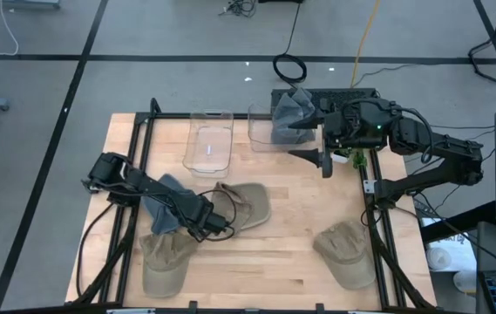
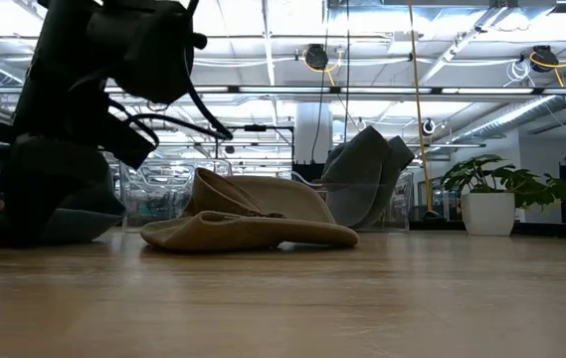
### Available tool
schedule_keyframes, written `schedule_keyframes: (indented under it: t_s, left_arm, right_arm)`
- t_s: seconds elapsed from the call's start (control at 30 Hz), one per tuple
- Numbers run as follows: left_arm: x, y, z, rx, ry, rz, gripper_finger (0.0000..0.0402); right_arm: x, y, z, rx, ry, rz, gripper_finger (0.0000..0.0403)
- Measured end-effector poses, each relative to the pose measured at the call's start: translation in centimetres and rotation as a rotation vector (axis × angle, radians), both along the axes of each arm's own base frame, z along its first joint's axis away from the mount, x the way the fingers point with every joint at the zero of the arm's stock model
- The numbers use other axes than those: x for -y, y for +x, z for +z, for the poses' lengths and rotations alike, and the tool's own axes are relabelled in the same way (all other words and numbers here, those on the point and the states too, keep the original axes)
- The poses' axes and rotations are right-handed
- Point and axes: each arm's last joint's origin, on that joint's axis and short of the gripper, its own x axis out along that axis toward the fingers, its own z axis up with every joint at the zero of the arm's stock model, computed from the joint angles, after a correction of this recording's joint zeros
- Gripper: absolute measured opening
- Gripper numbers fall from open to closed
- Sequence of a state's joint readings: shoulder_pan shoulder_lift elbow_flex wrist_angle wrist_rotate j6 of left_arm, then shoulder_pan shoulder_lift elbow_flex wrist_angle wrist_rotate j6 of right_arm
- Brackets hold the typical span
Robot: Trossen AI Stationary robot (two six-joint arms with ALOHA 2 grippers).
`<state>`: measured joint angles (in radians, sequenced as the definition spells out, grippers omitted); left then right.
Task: Pick & Place hat
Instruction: Put the blue cap into the right transparent bin
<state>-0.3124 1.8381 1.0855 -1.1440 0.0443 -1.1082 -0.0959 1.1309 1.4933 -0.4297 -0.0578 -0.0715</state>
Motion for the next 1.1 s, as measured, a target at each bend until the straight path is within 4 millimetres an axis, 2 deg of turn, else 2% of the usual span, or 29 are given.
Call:
schedule_keyframes:
  t_s: [0.1,0.43,0.97,1.1]
  left_arm:
    - [-0.1,0.0,-0.1,-0.007,-0.011,0.001,0.0203]
    - [0.0,-0.1,0.0,-0.023,-0.066,-0.063,0.0018]
    - [0.0,-0.1,0.1,-0.034,-0.098,-0.143,0.0005]
    - [0.1,0.3,2.1,-0.049,-0.132,-0.201,0.0004]
  right_arm:
    - [0.0,0.0,0.0,-0.001,-0.001,0.0,0.0304]
    - [0.0,0.0,0.0,-0.001,0.007,-0.001,0.0304]
    - [0.0,0.0,0.0,-0.002,0.006,-0.004,0.0304]
    - [0.0,0.0,0.0,-0.002,0.006,-0.004,0.0304]
